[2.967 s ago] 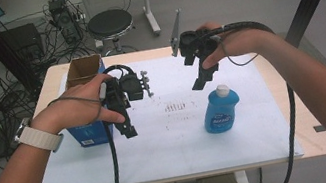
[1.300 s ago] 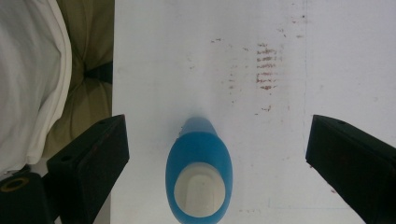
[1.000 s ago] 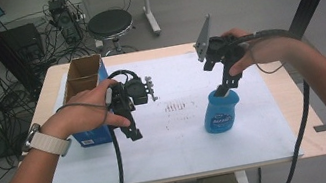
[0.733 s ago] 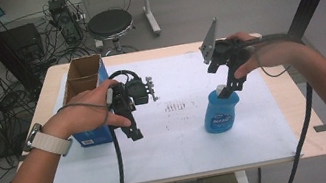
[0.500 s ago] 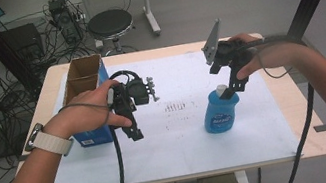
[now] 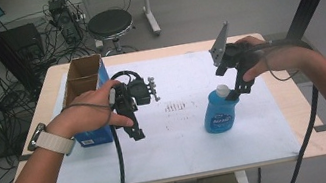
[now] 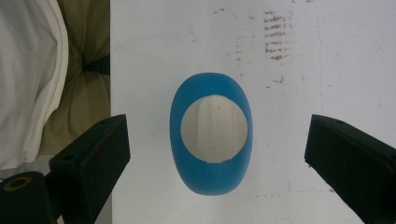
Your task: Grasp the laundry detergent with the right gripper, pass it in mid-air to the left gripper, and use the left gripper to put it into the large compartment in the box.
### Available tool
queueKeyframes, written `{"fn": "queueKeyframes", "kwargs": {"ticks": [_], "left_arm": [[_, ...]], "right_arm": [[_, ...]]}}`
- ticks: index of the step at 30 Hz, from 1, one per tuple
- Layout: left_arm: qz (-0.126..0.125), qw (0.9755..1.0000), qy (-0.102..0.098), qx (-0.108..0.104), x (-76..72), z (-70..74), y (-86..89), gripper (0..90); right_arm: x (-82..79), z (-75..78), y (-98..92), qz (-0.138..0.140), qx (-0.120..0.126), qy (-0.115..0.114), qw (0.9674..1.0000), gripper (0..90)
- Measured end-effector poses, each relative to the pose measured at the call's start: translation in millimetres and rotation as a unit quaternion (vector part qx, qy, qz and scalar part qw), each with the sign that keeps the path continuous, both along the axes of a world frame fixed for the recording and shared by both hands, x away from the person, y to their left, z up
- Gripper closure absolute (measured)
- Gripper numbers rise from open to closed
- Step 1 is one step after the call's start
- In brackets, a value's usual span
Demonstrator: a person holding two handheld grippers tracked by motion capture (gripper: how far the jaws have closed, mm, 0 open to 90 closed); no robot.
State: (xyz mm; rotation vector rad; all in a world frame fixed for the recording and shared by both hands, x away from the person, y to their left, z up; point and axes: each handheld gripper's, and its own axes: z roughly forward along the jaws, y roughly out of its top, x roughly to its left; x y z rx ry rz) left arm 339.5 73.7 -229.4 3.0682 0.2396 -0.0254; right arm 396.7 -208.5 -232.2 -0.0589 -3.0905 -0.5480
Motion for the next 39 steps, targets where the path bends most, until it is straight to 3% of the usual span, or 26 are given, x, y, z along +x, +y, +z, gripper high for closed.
{"fn": "queueKeyframes", "kwargs": {"ticks": [39], "left_arm": [[0.001,1.0000,-0.003,-0.008,0.1,-2.5,-3.6,13.0]], "right_arm": [[-4.6,-18.8,-33.0,-0.013,0.012,-0.001,0.9998,7.2]]}}
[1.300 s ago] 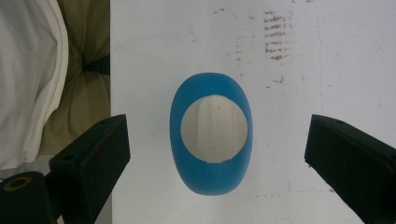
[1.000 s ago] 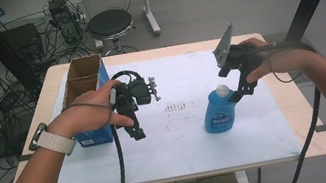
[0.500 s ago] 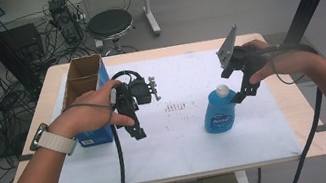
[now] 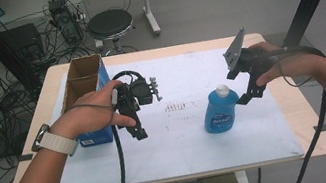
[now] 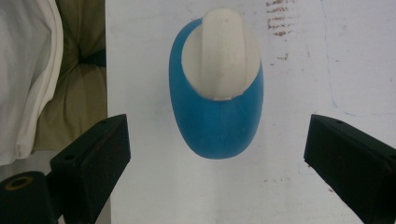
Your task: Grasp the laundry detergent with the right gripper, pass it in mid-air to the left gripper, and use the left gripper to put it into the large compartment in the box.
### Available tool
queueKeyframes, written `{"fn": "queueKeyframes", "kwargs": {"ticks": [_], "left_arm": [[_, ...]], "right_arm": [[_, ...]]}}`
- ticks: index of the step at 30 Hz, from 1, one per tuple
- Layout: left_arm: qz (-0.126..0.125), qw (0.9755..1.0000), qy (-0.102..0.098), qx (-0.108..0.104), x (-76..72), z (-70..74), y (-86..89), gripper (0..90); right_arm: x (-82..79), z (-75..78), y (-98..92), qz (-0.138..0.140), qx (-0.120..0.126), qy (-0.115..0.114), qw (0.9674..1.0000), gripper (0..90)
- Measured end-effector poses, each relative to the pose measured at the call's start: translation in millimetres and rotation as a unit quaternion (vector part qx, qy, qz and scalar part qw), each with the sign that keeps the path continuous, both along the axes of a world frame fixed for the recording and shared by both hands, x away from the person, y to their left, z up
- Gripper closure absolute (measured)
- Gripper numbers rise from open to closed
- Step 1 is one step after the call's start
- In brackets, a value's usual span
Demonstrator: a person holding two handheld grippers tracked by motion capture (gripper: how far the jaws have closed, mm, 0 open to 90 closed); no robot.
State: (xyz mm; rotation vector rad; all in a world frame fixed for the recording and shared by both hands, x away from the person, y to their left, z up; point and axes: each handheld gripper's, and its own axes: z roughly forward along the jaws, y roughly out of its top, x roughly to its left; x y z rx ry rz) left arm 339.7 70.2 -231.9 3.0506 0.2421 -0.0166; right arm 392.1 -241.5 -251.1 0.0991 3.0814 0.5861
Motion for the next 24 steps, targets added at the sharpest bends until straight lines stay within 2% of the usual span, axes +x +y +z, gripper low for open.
{"fn": "queueKeyframes", "kwargs": {"ticks": [24], "left_arm": [[0.004,1.0000,0.004,-0.002,0.6,-5.2,-2.0,13.1]], "right_arm": [[-2.4,-13.8,-13.2,-0.003,0.012,-0.005,0.9999,5.7]]}}
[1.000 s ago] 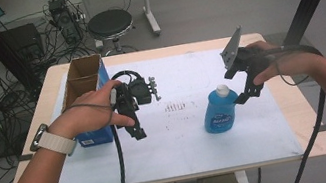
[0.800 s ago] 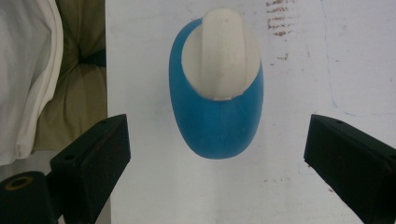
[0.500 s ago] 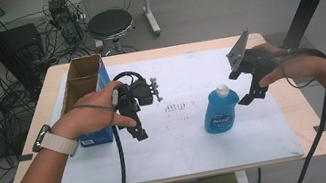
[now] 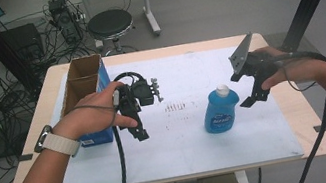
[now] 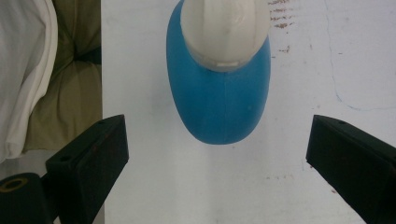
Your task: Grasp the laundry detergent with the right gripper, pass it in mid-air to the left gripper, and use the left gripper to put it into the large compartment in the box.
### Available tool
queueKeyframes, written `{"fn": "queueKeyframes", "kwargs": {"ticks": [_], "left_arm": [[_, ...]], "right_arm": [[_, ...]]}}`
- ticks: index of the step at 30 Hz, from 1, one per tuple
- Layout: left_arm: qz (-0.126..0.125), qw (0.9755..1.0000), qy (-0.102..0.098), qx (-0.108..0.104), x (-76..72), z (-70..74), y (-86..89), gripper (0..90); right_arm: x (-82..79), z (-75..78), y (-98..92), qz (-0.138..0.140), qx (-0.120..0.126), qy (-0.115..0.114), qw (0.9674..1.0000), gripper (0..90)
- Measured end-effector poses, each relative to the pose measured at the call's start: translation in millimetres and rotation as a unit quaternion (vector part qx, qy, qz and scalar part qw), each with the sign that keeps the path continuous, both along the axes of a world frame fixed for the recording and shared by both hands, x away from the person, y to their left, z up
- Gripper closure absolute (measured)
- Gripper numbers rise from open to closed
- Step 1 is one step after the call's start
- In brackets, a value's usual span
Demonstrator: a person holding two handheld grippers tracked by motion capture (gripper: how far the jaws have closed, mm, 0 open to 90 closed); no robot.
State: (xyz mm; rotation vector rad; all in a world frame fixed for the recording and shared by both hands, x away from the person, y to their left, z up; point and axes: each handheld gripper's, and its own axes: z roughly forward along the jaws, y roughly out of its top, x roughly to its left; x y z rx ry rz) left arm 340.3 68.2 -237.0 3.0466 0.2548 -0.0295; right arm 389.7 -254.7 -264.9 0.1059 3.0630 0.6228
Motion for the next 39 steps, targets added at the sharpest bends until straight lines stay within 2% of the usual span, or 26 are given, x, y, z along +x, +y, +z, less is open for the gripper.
{"fn": "queueKeyframes", "kwargs": {"ticks": [13,21,33,39], "left_arm": [[0.000,1.0000,0.004,0.000,1.6,-3.7,-2.1,13.0],[0.000,1.0000,0.003,-0.001,1.8,-3.7,-2.3,13.0],[0.003,1.0000,0.002,-0.003,1.8,-4.5,-2.2,13.0],[0.004,1.0000,0.003,-0.003,2.1,-5.4,-2.4,13.0]], "right_arm": [[0.3,-14.8,-4.3,-0.002,0.016,0.000,0.9999,6.5],[1.0,-18.7,-0.7,0.002,0.023,-0.004,0.9997,6.6],[1.0,-27.4,-3.7,0.000,0.029,0.001,0.9996,6.8],[0.9,-26.9,-2.9,0.001,0.030,0.000,0.9996,6.9]]}}
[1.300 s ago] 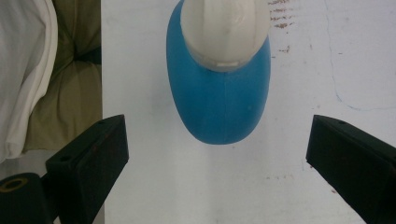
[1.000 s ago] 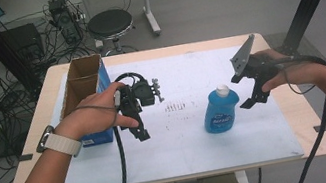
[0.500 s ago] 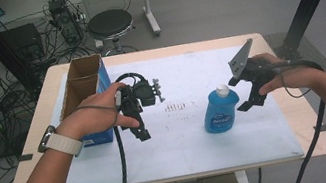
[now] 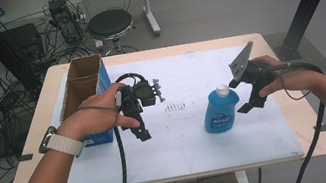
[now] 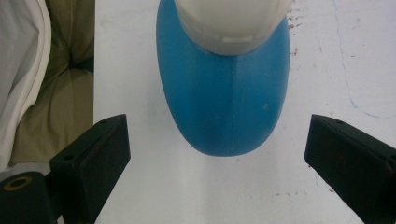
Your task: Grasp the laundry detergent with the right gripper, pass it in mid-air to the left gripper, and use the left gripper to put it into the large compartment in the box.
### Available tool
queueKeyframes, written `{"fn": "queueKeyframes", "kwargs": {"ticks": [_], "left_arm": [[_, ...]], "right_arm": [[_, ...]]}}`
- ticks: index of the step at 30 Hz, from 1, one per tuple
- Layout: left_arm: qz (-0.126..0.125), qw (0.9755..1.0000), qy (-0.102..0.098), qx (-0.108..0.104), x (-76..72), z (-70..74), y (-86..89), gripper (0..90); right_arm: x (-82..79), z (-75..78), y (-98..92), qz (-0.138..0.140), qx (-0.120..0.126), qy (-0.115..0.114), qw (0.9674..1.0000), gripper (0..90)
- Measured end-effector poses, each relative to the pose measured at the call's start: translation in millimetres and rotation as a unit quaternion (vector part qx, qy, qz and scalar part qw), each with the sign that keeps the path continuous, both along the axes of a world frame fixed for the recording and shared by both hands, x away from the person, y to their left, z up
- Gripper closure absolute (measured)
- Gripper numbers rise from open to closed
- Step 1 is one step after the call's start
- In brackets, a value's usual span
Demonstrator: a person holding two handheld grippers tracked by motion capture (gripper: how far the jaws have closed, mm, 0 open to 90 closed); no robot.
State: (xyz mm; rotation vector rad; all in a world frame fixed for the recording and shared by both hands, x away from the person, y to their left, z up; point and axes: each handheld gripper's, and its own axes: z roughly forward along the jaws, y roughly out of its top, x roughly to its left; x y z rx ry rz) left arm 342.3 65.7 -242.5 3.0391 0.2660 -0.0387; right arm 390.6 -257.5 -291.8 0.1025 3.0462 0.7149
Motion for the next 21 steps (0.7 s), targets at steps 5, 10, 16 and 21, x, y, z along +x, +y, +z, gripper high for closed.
{"fn": "queueKeyframes", "kwargs": {"ticks": [5,10,16,21], "left_arm": [[0.000,1.0000,0.000,0.000,0.1,0.0,0.3,13.0],[0.000,1.0000,0.000,0.000,0.1,0.5,1.2,13.0],[0.002,1.0000,-0.001,-0.002,-0.2,0.7,2.3,13.0],[0.001,1.0000,-0.001,-0.001,-0.4,1.1,2.4,13.0]], "right_arm": [[0.2,0.3,0.4,0.000,-0.001,0.000,1.0000,6.9],[0.2,-0.3,0.2,-0.001,-0.001,0.001,1.0000,6.9],[0.1,-0.2,0.0,-0.002,-0.002,0.001,1.0000,6.9],[0.1,0.0,1.0,-0.002,-0.002,0.001,1.0000,6.9]]}}
